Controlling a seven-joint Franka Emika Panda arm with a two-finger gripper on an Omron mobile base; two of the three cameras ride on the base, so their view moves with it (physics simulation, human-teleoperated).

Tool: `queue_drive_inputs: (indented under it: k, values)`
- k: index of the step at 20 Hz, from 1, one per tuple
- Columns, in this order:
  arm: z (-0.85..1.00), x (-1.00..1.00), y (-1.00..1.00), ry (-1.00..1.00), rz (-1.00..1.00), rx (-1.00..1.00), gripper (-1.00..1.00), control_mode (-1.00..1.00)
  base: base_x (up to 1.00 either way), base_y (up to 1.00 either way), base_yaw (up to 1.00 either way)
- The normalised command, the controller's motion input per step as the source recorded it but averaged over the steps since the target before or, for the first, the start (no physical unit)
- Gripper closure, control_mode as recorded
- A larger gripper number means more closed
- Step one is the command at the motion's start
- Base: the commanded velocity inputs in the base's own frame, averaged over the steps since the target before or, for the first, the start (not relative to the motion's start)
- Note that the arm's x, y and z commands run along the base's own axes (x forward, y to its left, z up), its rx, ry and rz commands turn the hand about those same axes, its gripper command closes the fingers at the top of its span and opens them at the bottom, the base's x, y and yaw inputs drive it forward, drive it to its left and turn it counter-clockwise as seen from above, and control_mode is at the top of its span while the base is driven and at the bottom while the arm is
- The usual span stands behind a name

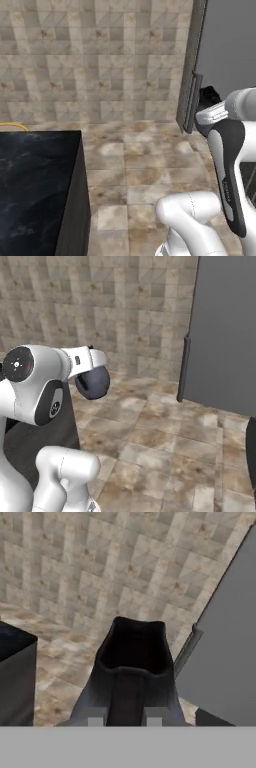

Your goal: Move the pork loin and onion from the top shelf to the second highest shelf to make space. Then, place the pitcher from the counter on the cleared top shelf.

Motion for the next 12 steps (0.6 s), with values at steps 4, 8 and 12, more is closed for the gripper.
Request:
queue_drive_inputs:
  k: [4,8,12]
  values:
    - [0.0,0.0,0.0,0.0,0.0,0.0,1.0,1.0,0.94,0.6,-0.08]
    - [0.0,0.0,0.0,0.0,0.0,0.0,1.0,1.0,1.0,0.55,-0.05]
    - [0.0,0.0,0.0,0.0,0.0,0.0,1.0,1.0,1.0,0.25,-0.07]
